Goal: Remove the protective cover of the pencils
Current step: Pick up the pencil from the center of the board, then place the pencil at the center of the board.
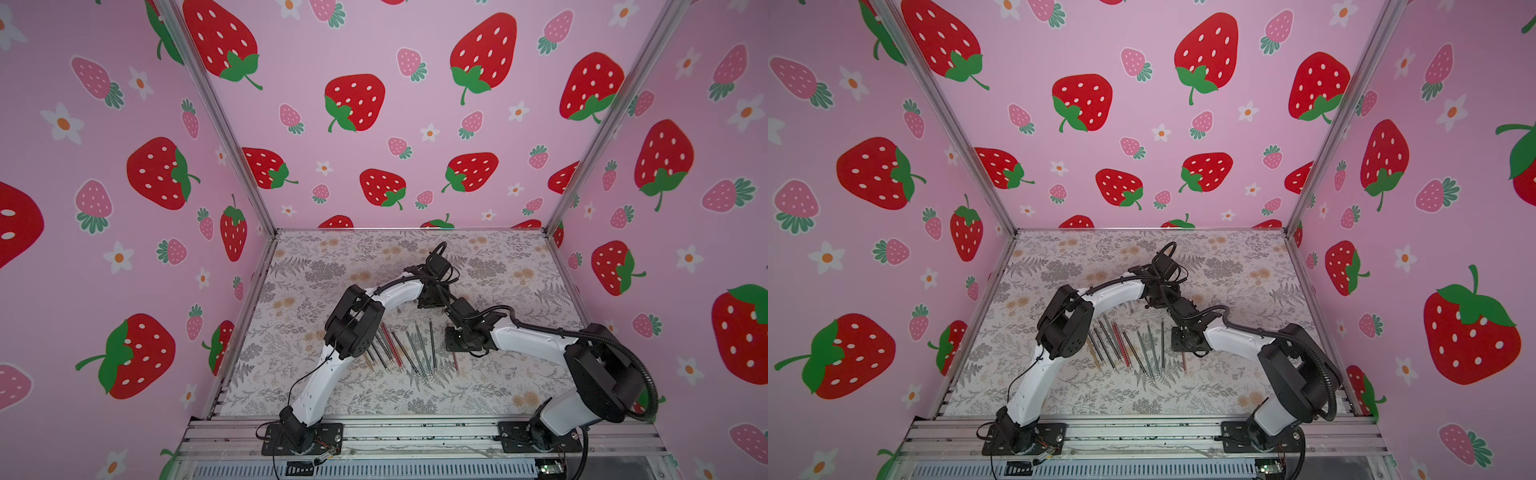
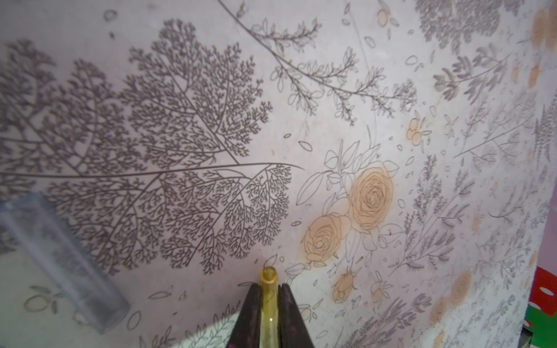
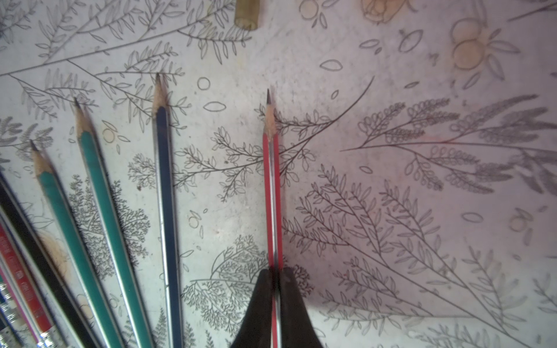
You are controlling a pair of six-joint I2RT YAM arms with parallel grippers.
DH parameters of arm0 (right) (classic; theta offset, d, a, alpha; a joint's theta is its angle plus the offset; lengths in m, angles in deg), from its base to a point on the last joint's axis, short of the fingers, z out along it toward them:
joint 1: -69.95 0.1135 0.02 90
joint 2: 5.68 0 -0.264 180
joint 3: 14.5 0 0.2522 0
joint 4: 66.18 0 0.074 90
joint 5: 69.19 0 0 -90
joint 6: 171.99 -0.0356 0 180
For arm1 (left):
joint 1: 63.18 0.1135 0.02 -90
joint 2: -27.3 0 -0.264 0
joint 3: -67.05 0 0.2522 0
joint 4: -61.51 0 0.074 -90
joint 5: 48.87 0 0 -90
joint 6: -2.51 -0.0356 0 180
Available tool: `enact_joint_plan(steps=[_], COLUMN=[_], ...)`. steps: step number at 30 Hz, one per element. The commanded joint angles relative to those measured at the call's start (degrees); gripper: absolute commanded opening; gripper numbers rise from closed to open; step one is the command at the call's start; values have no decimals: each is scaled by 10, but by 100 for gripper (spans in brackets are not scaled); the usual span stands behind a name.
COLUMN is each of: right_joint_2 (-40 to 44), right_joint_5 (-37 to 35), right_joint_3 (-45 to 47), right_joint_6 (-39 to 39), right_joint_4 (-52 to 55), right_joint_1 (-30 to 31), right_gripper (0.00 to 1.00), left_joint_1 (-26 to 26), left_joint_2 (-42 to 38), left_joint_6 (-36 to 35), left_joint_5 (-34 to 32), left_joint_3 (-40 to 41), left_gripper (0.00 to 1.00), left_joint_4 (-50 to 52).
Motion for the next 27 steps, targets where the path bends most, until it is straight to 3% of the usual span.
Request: enact_joint_plan(steps=[1,14,27], right_joint_2=[-7,-61,-119], right_joint_5=[-4,18,53], right_joint_3=[9,-11,-39], right_joint_6=[-12,-11,-15], right_joint_4=[19,2,-23], right_joint_1=[3,3,5], right_gripper=[10,11,10], left_joint_1=[2,68,75], left_joint_2=[18,35,30], left_joint_6=[-9,2,-2], left_joint_5=[-27,-18,10], left_joint_3=[-21,-44,-54], left_gripper=[14,12,13], left_joint_4=[38,28,12])
